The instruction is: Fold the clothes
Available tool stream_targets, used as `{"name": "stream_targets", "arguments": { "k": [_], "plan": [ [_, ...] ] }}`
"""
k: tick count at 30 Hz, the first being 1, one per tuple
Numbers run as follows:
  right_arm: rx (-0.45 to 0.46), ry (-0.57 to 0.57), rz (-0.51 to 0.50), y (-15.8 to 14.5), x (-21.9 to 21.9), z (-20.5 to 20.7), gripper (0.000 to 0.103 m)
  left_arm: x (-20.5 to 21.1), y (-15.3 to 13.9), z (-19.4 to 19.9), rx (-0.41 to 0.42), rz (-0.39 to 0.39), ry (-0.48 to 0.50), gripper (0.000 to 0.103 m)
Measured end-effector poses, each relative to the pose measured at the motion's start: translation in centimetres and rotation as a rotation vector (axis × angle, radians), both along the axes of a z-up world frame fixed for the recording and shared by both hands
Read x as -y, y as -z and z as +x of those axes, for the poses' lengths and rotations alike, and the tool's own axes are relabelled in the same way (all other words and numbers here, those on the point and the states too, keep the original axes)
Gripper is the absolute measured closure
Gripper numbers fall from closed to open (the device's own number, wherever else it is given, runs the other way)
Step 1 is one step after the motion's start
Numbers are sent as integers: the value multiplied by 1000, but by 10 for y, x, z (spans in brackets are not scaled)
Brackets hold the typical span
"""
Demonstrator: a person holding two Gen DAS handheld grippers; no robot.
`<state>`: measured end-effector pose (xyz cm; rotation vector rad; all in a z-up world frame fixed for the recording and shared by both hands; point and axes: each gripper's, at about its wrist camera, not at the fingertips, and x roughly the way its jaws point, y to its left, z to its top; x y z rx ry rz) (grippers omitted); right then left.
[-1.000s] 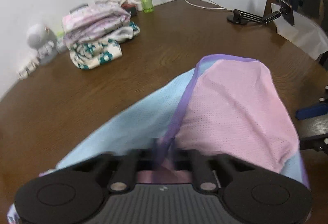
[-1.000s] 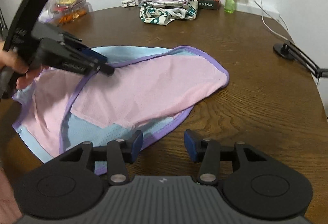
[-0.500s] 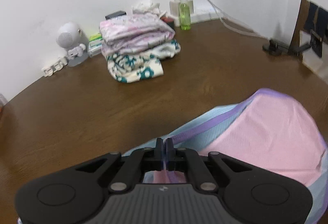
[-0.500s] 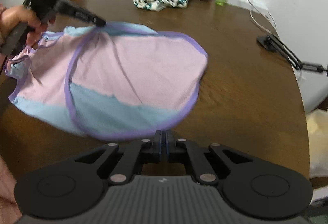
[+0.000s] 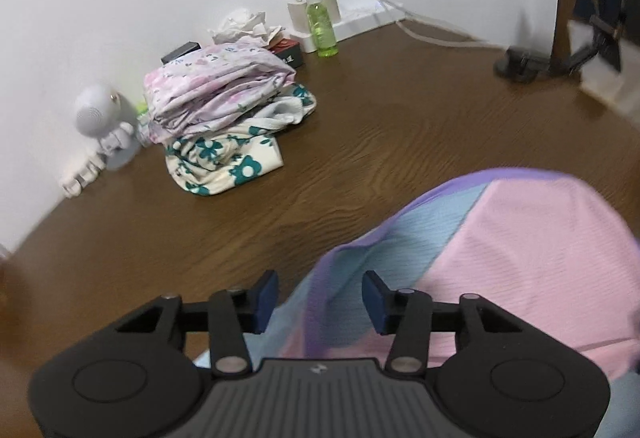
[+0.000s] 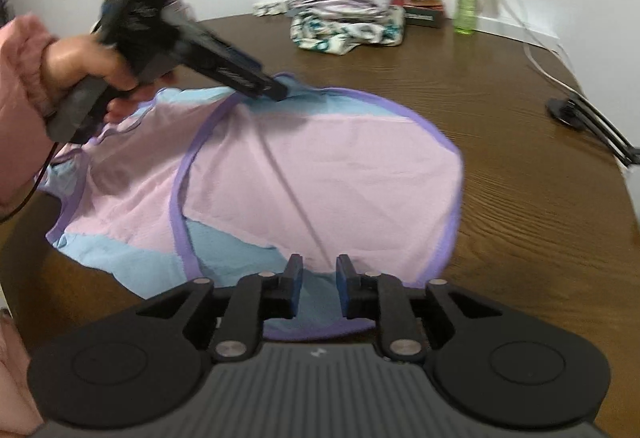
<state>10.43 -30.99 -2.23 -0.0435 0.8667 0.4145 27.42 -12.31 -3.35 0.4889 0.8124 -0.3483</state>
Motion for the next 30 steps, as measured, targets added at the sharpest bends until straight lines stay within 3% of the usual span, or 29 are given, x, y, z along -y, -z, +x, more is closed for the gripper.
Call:
{"name": "stream_targets", "arguments": {
  "k": [3,9,11,12,13,15,17,20,23,26,28,30],
  "plan": [
    [5,-23,11,5,-4,0,79,-4,7,12,-35,2,-17,100],
    [-9,-7,47,8,2,-6,79,-11,-5,44,16,-36,-97,101],
    [-16,-2,63,8,4,-7,79,-12,-9,52,2,-74,-112,97],
    [-21,1,77,8,6,-6,79,-15,-11,53,-37,-118,-112,88],
    [-26,5,91,8,8,-6,79,-18,-13,53,-75,-162,-113,66],
    [-37,12,119,8,11,-5,72,-30,-23,48,-118,-264,-116,43],
    [-43,22,161,5,17,-2,63,-54,-41,35,-130,-373,-123,42],
    [-43,32,244,-5,25,6,62,-104,-67,7,-83,-434,-163,29],
    [-34,10,322,-20,24,19,58,-160,-83,-21,-11,-424,-236,27],
    [-29,-29,377,-33,10,40,57,-216,-79,-42,2,-391,-360,30],
    [-38,-55,398,-38,-6,59,55,-247,-68,-53,-18,-388,-427,41],
    [-44,-70,393,-41,-24,79,54,-271,-56,-59,-62,-436,-450,52]
  ]
}}
